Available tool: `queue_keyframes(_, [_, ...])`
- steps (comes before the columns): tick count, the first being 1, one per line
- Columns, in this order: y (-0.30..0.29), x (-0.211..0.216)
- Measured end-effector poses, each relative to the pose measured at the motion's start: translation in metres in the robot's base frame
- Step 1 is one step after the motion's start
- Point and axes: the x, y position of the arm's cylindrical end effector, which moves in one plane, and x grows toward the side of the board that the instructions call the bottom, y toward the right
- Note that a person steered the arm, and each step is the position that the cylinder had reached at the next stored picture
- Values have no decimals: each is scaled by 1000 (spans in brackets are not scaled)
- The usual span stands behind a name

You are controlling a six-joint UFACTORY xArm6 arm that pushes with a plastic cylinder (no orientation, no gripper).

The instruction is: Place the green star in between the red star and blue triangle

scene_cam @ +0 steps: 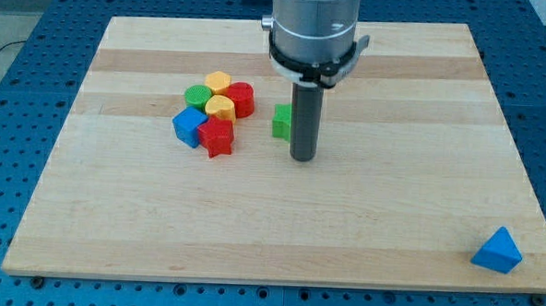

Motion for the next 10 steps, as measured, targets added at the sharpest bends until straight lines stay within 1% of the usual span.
queue_keyframes(1, [-13, 13])
queue_keyframes(2, [-44, -1])
queue_keyframes(4, [-54, -47])
queue_keyframes(7, [-40, -106])
queue_keyframes(9, [28, -54])
queue_keyframes(10, [53, -11])
